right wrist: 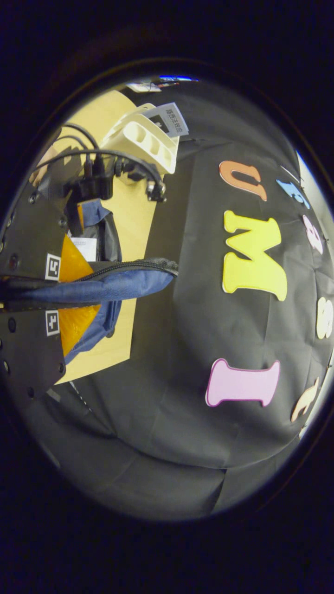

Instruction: Open the schoolbag, grab two books from the bookshelf and put them into the schoolbag.

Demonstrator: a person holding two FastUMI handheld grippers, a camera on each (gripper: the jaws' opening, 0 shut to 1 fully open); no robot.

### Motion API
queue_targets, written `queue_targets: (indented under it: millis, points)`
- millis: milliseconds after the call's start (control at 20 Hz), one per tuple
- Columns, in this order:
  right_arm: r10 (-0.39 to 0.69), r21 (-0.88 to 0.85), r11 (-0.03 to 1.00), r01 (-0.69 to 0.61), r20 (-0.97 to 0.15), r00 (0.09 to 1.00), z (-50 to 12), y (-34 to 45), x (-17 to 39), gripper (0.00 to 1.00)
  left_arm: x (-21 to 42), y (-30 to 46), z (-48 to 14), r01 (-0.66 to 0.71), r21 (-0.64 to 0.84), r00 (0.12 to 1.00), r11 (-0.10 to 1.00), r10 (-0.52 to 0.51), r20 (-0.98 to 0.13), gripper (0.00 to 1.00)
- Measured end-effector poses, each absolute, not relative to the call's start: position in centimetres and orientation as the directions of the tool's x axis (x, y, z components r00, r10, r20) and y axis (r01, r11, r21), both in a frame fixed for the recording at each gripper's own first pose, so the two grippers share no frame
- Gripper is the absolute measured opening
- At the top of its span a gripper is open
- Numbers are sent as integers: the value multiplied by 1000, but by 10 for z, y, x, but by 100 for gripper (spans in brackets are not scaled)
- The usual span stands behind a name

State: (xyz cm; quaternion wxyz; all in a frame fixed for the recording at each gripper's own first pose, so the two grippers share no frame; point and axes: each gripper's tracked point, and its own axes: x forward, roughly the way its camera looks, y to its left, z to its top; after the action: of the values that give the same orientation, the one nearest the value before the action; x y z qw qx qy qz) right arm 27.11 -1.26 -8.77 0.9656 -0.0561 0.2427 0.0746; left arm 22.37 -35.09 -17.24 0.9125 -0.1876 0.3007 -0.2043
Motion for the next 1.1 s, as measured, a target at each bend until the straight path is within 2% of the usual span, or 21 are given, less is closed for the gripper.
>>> queue_targets:
  millis: [300, 450, 550, 650, 750, 800, 850, 900, 1100]
  points:
    - [132, -46, 984, -174, -477, 869, -101, -13, 261, 9, 206, -260, -114, 287, -332, 815, 898, -411, -407, 98]
    - [140, -25, 985, -172, -471, 871, -104, -13, 263, 9, 206, -190, -91, 248, -227, 871, 942, -319, -373, 97]
    - [146, -12, 985, -172, -472, 869, -108, -11, 262, 5, 202, -152, -80, 225, -186, 887, 956, -280, -368, 96]
    - [152, -4, 985, -175, -477, 866, -113, -6, 262, 9, 199, -125, -73, 214, -196, 881, 957, -276, -385, 96]
    - [154, -6, 984, -179, -478, 865, -116, -1, 259, 5, 197, -97, -67, 194, -218, 876, 957, -269, -400, 96]
    - [160, -4, 983, -184, -477, 864, -118, 2, 257, 9, 196, -82, -60, 188, -214, 881, 959, -261, -396, 97]
    - [163, -5, 982, -188, -478, 863, -120, 4, 256, 5, 196, -67, -55, 181, -196, 889, 964, -245, -387, 97]
    - [164, -8, 982, -191, -481, 861, -123, 6, 254, 9, 198, -49, -46, 163, -174, 900, 971, -218, -378, 96]
    - [168, -14, 980, -199, -483, 859, -131, 12, 249, 9, 217, 20, -10, 84, -116, 933, 990, -119, -341, 96]
